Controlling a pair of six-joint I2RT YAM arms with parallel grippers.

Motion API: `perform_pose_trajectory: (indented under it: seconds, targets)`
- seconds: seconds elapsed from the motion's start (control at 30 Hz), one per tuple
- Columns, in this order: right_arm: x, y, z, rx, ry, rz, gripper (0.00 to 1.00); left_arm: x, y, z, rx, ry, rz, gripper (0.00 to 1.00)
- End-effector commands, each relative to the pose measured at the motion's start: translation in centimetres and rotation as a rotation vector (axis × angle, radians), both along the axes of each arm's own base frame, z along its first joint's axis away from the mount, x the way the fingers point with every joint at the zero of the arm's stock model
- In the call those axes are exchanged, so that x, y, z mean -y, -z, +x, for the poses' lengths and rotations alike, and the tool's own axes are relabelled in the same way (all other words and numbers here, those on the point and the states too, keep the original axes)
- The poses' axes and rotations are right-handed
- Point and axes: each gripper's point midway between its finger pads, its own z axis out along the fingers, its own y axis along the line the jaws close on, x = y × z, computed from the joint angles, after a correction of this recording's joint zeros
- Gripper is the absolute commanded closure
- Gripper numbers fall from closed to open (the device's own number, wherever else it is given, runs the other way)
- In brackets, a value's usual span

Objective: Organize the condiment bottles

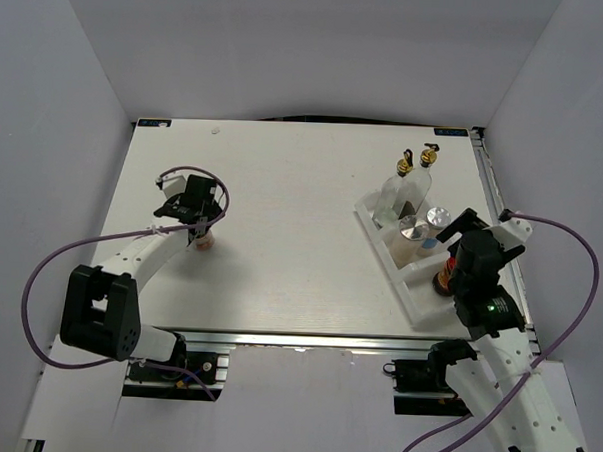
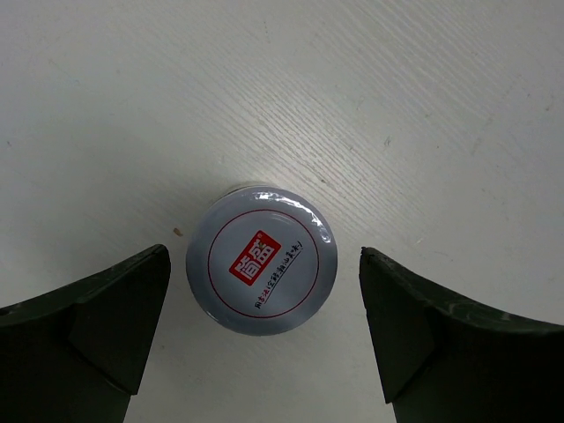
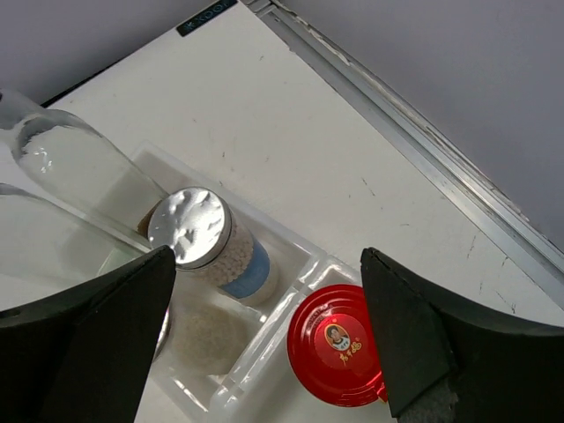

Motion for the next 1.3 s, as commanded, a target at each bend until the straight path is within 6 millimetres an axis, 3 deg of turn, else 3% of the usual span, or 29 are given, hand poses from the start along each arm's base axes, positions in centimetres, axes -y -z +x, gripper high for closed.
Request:
perform_pose_trajectory:
  seconds: [0.0,0.03,0.17,0.27,0.3,0.33,0.4,0.43,0.53,0.6,0.7,0.8,0.93,0.97,1.0,1.03,1.07,1.13,1.17,1.23,1.27]
  targets:
    - [-1.3,-3.0,0.6,0.052,-0.098,-0.015,0.11,0.1,-0.9,1.1,0.034,-0.008,-0.012,0.09]
    - [-1.3,-3.4,0.7,0.066,-0.098,-0.012,0.11,0.2,-0.9,1.2,0.033,-0.008,-0.011,0.09]
    - [-3.3,-5.7,1.0,0.131,-0.24,-0.038,0.11,0.1,-0.7,1.7,0.024,-0.013,0.002,0.26]
    - [-4.5,-8.0,0.9,0.223,-0.316,-0.029,0.11,0.5,-0.5,2.2,0.016,0.0,-0.008,0.48]
    - [-4.8,-8.8,0.6,0.25,-0.343,-0.04,0.11,0.7,-0.6,2.4,0.018,0.006,-0.016,0.63]
    - [-5.4,-9.9,0.6,0.287,-0.379,-0.043,0.11,1.2,-0.5,2.4,0.008,0.027,-0.036,0.69]
    - [-7.5,-10.9,0.5,0.316,-0.511,-0.067,0.11,1.8,-1.1,2.9,0.019,0.05,-0.054,0.8]
    - [-8.7,-11.6,0.5,0.329,-0.579,-0.081,0.11,2.6,-1.5,3.0,0.029,0.077,-0.076,0.89]
    - [-14.4,-10.1,0.7,0.266,-0.903,-0.098,0.11,5.5,-3.1,3.2,0.052,0.19,-0.084,1.0]
    - [-16.5,-8.5,1.0,0.231,-1.007,-0.115,0.1,7.4,-5.2,3.4,0.084,0.262,-0.038,1.0]
    - [-20.4,-7.1,0.4,0.279,-1.183,-0.187,0.11,12.3,-7.5,2.5,0.122,0.418,-0.015,1.0]
    - [-25.6,-5.8,-1.5,0.298,-1.383,-0.279,0.11,16.1,-9.4,2.3,0.174,0.562,-0.066,1.0]
    - [-29.9,-2.6,-2.7,0.252,-1.588,-0.375,0.11,19.2,-10.7,1.2,0.192,0.704,-0.119,1.0]
    - [-30.8,-1.0,-2.4,0.21,-1.617,-0.376,0.1,19.8,-10.9,0.9,0.196,0.74,-0.128,1.0]
    - [-31.6,-1.0,-2.2,0.236,-1.625,-0.371,0.11,20.9,-11.4,0.2,0.207,0.788,-0.161,1.0]
    - [-32.1,-0.7,-2.0,0.24,-1.633,-0.359,0.11,21.4,-11.5,-0.1,0.22,0.81,-0.175,1.0]
    - [-32.7,0.9,-1.5,0.202,-1.644,-0.353,0.11,21.8,-11.7,-0.3,0.227,0.832,-0.182,1.0]
    - [-33.7,0.7,-0.6,0.239,-1.639,-0.336,0.11,22.1,-12.5,-0.7,0.27,0.831,-0.196,1.0]
    - [-34.3,1.9,-0.2,0.216,-1.654,-0.328,0.11,22.2,-12.7,-0.7,0.279,0.825,-0.212,1.0]
    - [-35.6,0.9,0.0,0.299,-1.675,-0.307,0.11,22.5,-13.0,-0.9,0.285,0.827,-0.223,1.0]
    - [-36.3,1.8,0.1,0.296,-1.695,-0.3,0.11,22.4,-13.0,-0.9,0.284,0.824,-0.224,1.0]
